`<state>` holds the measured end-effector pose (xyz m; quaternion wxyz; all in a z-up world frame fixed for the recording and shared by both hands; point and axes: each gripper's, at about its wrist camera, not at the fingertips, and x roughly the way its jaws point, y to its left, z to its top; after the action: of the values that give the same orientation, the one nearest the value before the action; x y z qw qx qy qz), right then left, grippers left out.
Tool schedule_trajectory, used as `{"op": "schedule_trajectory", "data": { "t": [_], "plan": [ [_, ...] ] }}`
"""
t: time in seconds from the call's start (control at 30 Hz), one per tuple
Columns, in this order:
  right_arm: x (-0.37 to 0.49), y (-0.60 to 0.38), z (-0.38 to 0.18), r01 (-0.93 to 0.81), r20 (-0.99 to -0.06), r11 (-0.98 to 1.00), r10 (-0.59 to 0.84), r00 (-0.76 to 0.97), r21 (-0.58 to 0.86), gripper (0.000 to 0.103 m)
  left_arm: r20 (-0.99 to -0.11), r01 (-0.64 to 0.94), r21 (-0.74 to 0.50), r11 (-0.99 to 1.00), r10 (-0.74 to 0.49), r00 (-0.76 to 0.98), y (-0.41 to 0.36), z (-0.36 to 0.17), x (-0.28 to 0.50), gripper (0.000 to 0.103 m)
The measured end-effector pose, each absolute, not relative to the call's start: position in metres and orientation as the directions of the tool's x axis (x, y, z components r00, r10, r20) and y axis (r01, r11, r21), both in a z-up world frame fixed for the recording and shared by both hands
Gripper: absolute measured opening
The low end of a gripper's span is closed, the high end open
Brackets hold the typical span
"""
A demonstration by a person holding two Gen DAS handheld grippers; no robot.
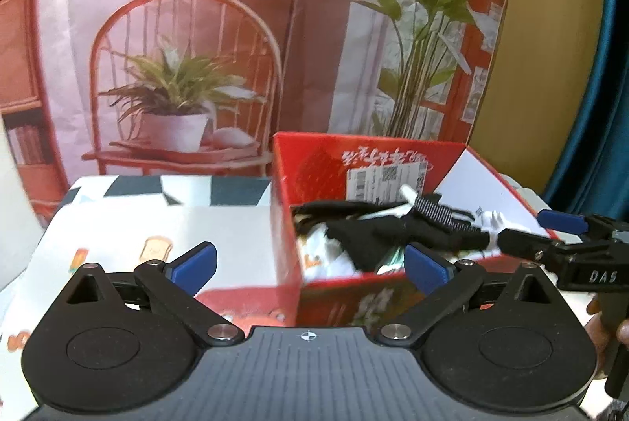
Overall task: Organize soft objects
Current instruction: 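Open both tools to release the glove and withdraw, then close the left tool on the green tassel ball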
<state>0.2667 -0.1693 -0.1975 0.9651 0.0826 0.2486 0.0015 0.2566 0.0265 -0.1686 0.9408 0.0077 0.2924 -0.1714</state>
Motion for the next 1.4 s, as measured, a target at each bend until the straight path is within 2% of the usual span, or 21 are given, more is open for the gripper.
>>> {"op": "schedule_trajectory", "data": {
  "t": [0.4,1.4],
  "plan": [
    [0.227,-0.156,-0.212,0.049,-0.487,0.984,0.04,0.873,0.169,0.103,-0.605,0.225,-0.134,0.965,-0.259,0.753,0.065,-0.201,0.233,0.102],
    [0.209,-0.143,-0.278,0.046,-0.659,0.979,0.099,0.746,0.2,0.102,-0.75,0.199,-0.124,0.972,-0.223,0.623,0.072,-0.267,0.225,0.099]
  ]
}}
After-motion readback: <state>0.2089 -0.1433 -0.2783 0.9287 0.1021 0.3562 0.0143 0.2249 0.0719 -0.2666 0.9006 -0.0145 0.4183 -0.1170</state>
